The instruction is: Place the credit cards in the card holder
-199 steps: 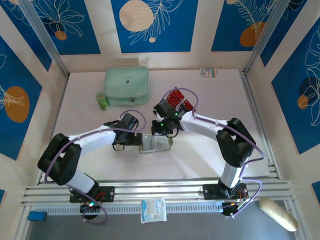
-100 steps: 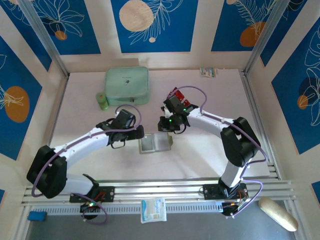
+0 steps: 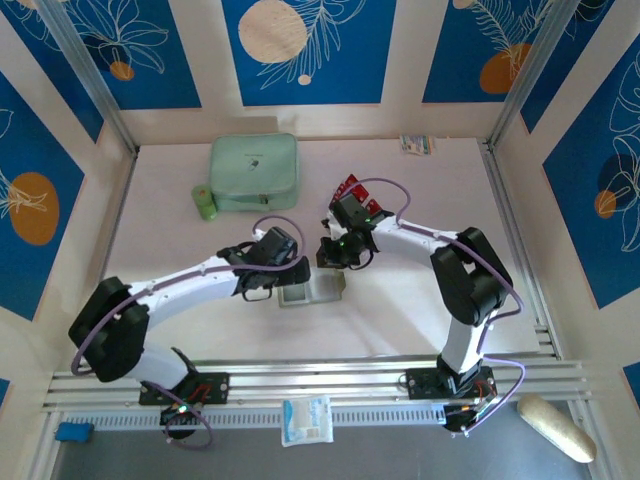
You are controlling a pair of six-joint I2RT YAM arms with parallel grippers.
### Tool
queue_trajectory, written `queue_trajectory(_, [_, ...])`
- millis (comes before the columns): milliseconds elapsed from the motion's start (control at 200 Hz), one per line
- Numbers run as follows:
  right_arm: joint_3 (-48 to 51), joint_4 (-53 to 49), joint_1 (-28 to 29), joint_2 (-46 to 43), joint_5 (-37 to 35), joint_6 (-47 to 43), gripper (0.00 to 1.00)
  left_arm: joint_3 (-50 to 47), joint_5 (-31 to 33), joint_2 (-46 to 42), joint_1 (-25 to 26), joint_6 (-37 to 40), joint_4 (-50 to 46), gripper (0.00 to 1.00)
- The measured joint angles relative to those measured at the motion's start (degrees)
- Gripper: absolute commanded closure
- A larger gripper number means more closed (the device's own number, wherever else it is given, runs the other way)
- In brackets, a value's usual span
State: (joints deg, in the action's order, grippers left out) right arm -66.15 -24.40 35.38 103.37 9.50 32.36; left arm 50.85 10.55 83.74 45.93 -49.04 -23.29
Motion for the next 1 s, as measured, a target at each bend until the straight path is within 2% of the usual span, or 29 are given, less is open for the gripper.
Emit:
queue_trajectory(325, [1.2,0.9,-1.6,0.8,0.0,-0.5,0.9,1.5,0.6,5.9,1.8,-0.2,1.3,0.0])
queue_trajectory(1000, [4.0,5.2,-1.9,3.7,4.9,0.3,0.94,2.9,0.7,9.4,2.3,-0.2,1.4,0.0])
